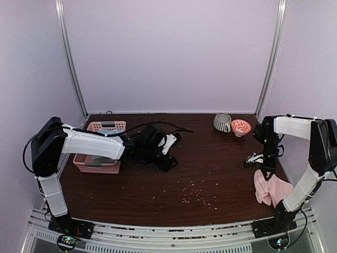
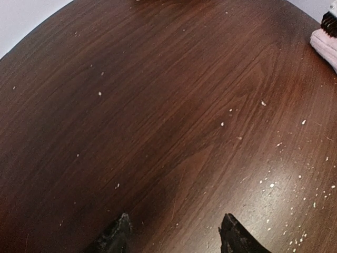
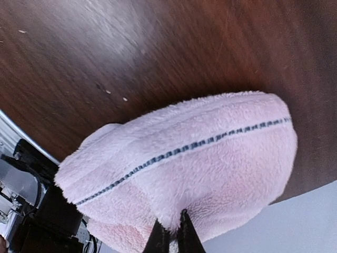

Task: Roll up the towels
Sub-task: Pick up the towel from the corner of the board, then pick up the towel from the center of the board.

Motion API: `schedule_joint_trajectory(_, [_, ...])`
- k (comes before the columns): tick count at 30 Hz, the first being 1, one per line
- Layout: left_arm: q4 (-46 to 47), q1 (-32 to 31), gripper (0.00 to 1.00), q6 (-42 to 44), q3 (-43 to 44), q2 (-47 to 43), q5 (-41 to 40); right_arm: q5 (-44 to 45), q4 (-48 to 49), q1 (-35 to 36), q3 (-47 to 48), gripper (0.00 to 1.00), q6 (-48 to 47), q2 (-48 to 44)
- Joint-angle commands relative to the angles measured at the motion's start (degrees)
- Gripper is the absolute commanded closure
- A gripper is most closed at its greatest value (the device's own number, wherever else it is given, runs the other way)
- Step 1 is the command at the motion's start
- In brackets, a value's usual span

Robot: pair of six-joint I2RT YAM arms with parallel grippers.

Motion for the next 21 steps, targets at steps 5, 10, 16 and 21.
schedule_joint_trajectory(5, [0.43, 1.00, 0.40, -4.55, -2.45, -7.63, -17.79, -16.09, -1.82, 19.78, 30.50, 1.00, 4.33, 5.12])
schedule_joint_trajectory(10, [-2.29, 2.29, 0.39, -6.11, -2.08, -13.76, -29.00, -24.49, -2.56, 29.60, 52.46, 1.00, 3.38, 9.53])
schedule_joint_trajectory(16, [1.36, 2.49, 0.37, -6.51, -8.04, -21.59, -36.59, -21.47, 14.01, 28.00, 27.91, 0.82, 3.26, -2.75])
schedule_joint_trajectory(21, [2.95, 2.85, 0.36, -5.55, -10.20, -21.87, -34.46, -20.49, 20.71, 23.38, 8.21, 0.73, 5.52, -3.54])
